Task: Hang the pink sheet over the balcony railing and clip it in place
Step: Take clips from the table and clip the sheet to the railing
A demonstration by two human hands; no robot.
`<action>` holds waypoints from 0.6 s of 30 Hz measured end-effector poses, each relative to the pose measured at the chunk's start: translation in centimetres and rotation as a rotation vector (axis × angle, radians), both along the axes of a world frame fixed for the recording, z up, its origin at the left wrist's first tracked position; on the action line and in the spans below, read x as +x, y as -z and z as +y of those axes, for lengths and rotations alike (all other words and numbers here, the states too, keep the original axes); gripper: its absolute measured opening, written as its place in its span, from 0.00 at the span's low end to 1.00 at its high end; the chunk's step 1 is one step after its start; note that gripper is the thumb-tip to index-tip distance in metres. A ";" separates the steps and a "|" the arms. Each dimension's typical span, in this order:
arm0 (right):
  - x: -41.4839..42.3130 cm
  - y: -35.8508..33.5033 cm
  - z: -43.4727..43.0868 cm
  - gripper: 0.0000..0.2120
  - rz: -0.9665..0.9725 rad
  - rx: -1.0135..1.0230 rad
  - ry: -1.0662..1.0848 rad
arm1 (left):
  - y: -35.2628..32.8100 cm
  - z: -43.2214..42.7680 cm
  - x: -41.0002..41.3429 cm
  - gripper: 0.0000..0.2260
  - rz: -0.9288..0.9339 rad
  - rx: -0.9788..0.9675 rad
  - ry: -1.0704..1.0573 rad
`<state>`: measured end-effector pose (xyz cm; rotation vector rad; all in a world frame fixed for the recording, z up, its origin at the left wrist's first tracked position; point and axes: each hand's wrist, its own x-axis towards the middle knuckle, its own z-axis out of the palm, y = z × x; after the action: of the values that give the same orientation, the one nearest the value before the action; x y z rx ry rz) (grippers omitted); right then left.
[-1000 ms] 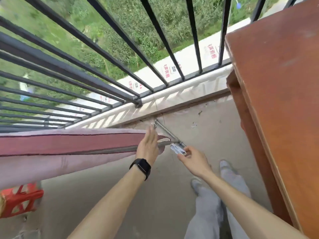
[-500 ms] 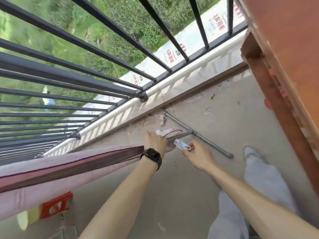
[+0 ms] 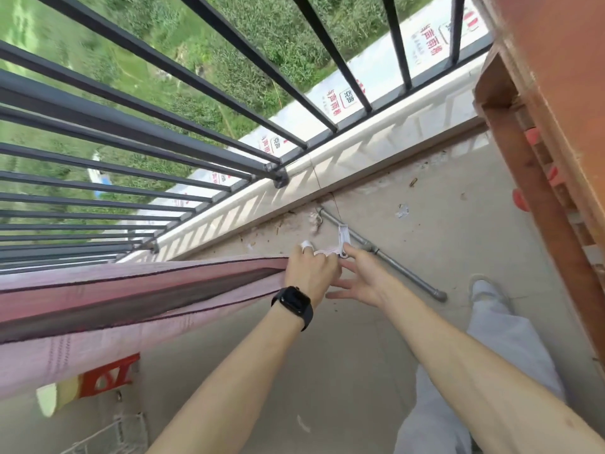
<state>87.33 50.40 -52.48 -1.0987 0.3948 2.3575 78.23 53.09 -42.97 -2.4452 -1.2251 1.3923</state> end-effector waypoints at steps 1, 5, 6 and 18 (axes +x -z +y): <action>-0.2 0.2 0.5 0.20 0.033 -0.013 0.020 | 0.0 -0.1 0.2 0.12 -0.012 0.029 0.042; -1.3 0.3 1.6 0.15 0.036 0.058 -0.033 | 0.1 0.0 0.2 0.18 0.042 0.066 0.126; -1.6 0.2 1.6 0.11 0.002 0.127 -0.089 | 0.2 0.2 -0.1 0.18 0.079 0.057 0.125; -1.6 1.1 0.6 0.19 -0.666 0.147 -0.064 | -0.3 1.4 0.1 0.06 0.019 -0.006 -0.038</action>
<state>85.70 51.03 -53.62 -1.7363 -0.0551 1.8784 78.30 54.54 -42.67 -2.4191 -1.2720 1.4274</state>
